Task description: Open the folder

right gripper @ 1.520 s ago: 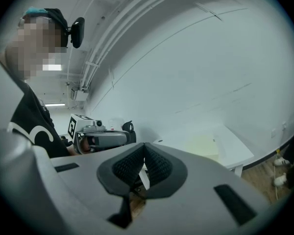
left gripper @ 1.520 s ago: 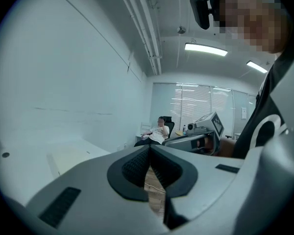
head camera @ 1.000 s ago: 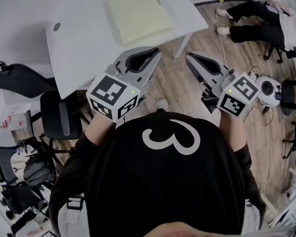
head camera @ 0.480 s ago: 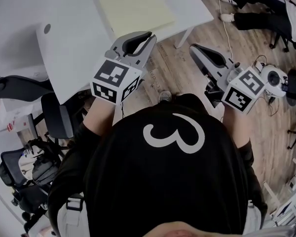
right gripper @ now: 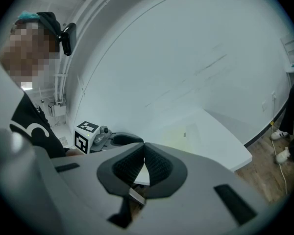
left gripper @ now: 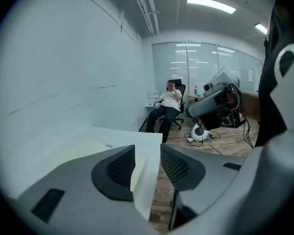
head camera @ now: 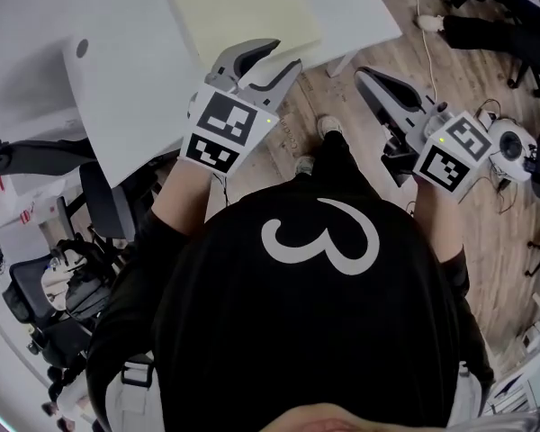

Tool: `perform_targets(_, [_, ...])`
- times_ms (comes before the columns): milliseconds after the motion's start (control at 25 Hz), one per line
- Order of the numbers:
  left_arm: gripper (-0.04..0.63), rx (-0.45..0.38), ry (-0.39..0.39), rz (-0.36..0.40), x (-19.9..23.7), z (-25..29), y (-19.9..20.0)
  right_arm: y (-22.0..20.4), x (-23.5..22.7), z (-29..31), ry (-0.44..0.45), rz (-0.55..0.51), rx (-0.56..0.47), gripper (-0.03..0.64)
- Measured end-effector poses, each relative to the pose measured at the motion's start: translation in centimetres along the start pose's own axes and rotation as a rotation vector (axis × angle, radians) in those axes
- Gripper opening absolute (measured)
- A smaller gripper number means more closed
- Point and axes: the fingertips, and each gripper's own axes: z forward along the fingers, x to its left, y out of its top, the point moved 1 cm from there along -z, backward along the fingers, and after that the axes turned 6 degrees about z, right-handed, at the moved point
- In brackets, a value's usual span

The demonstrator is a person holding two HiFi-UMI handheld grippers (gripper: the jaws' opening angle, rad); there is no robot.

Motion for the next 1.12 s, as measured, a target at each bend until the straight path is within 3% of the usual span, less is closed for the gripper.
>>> perform_targets(560, [0.247,0.262,0.011,0.059,2.4,7.1,-6.7,0.4,-6.0,2.9,0.023,0.072,0.061,0.025])
perform_targets(840, [0.258,0.339,0.058,0.134,2.6,8.8,-8.7,-0.8,-7.2,3.3,0.025,0.118,0.076,0.025])
perform_targets(1120, [0.256,0.360,0.118,0.183,3.2,9.4,-9.6,-1.8,-8.0,3.4,0.018,0.143,0.080,0.025])
